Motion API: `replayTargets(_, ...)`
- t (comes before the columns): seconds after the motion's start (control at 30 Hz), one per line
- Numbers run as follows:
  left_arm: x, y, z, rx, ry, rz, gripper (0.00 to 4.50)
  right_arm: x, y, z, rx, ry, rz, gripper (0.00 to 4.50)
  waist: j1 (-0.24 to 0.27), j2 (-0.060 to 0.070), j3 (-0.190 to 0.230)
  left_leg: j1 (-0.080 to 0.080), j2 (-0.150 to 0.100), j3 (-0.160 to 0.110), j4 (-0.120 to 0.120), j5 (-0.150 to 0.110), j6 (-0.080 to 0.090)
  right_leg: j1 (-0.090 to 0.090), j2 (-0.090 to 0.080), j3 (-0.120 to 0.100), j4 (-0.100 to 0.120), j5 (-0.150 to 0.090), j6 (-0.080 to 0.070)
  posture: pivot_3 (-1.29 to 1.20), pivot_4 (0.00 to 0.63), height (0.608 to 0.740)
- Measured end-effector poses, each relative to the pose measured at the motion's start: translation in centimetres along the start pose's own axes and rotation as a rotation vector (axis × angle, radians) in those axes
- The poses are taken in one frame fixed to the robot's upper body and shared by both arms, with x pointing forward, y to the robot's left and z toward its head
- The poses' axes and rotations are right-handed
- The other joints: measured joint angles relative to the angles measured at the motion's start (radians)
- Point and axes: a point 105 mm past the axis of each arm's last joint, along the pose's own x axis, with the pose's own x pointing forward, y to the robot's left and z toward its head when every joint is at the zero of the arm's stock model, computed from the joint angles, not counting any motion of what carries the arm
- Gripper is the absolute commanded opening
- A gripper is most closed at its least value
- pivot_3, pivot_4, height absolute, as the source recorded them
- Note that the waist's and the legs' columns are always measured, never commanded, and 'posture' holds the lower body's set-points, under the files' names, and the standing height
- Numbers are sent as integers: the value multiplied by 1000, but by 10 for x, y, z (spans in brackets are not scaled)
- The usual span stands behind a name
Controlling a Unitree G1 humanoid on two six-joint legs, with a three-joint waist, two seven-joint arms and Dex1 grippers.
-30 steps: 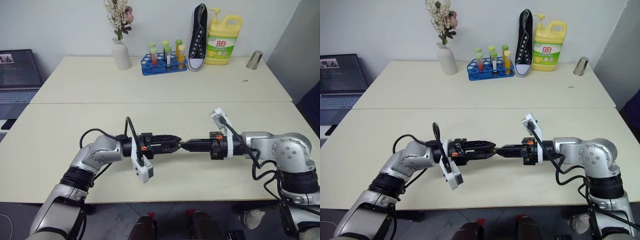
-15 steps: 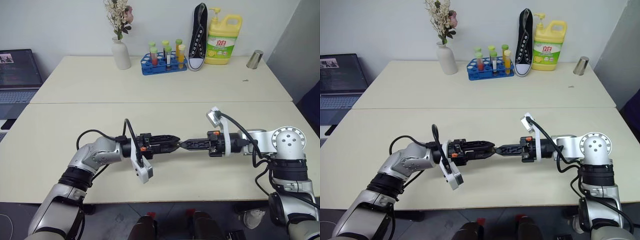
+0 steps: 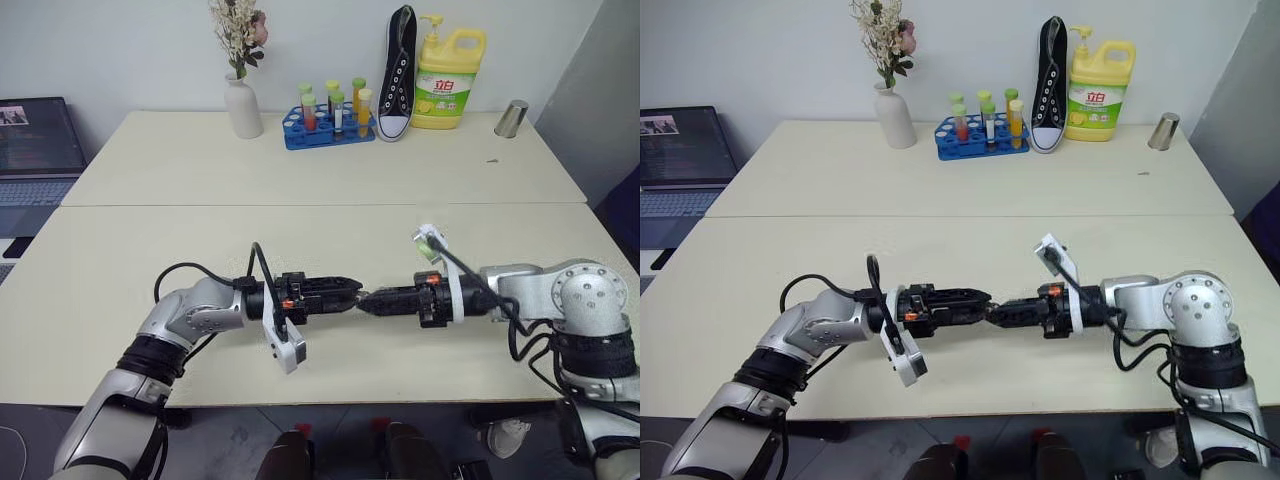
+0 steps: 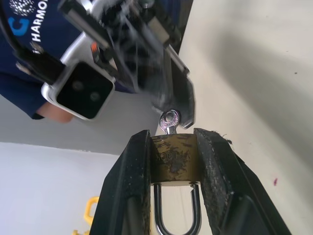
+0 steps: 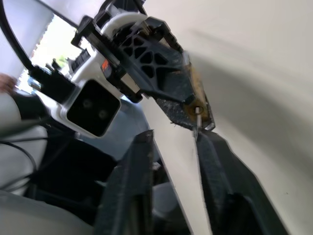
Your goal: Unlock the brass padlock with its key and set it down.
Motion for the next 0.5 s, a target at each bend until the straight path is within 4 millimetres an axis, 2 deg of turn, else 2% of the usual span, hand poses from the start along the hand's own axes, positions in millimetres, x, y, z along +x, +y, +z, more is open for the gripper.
replayTargets(0.17,-1,-2,-2,-12,17,-4,973,-9,-12,-10,-165,0,-82,4085,0,0,0,0,0,0,0,0,0,0,0,-1,0,0,0,0,150,740)
replayTargets(0.27,-1,-3,-2,-22,21,-4,973,-11,-21,-8,-266,-58,-149,4122,-1,0,0,0,0,1,0,0,0,0,0,0,0,0,0,0,150,740)
replayTargets(0.4,1,0,0,-14,15,2,973,-6,-17,2,-302,-159,-135,4122,0,0,0,0,0,0,0,0,0,0,1,0,0,0,0,0,150,740)
replayTargets(0.5,3,-1,1,-19,4,3,973,6,-9,12,-277,-240,-88,4122,1,0,0,0,0,0,0,0,0,0,1,0,0,0,0,0,150,740)
